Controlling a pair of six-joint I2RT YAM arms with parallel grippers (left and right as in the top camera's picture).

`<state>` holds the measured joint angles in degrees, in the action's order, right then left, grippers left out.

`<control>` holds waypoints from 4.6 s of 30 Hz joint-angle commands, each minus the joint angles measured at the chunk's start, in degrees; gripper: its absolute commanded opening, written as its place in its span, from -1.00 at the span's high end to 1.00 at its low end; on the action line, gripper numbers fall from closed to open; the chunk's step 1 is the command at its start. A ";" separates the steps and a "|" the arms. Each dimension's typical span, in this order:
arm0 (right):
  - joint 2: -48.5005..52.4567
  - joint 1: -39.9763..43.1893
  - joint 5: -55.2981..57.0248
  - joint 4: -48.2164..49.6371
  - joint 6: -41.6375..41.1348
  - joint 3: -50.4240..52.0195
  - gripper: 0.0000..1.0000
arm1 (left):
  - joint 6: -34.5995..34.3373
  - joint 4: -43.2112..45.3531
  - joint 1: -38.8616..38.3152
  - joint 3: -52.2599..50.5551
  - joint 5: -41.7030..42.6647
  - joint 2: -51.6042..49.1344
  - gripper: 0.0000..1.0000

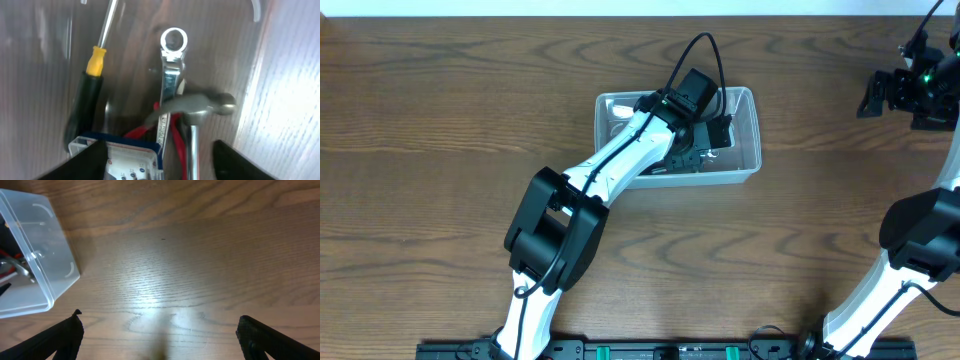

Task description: Pack container

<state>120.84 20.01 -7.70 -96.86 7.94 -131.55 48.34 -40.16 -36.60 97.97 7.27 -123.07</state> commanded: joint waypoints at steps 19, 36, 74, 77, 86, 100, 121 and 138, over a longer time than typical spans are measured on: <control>-0.79 -0.04 -3.65 4.33 0.94 -0.11 -0.98 | -24.02 -8.61 17.59 3.58 -4.37 28.26 -0.97; -2.97 -5.84 -3.28 21.44 1.99 0.11 -0.99 | -43.15 -27.04 48.83 2.60 -3.19 37.09 -0.97; -86.79 -20.85 -0.24 38.16 -3.63 79.19 -0.99 | -44.19 -10.36 29.75 -47.74 -7.63 87.30 -0.97; -89.13 -20.85 -0.31 38.84 -3.91 83.87 -0.98 | -43.87 -9.79 29.05 -47.74 -7.43 87.27 -0.97; -88.78 -20.85 -0.24 40.48 -5.97 85.74 -0.98 | -43.69 -9.88 28.76 -47.74 -8.39 87.23 -0.97; -88.78 -20.85 -0.24 40.46 -5.97 85.77 -0.98 | -43.69 -9.88 28.76 -47.74 -8.39 87.23 -0.97; -118.20 -21.53 -0.09 70.27 -4.15 109.37 -0.98 | -43.71 -9.88 28.76 -47.74 -8.39 87.23 -0.97; -120.56 -23.10 1.33 90.36 5.77 130.09 -0.98 | -43.71 -9.88 28.76 -47.74 -8.39 87.23 -0.97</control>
<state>0.84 -2.55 -6.94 -6.63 12.71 -3.14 4.51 -50.09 -7.62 50.37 -0.45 -35.64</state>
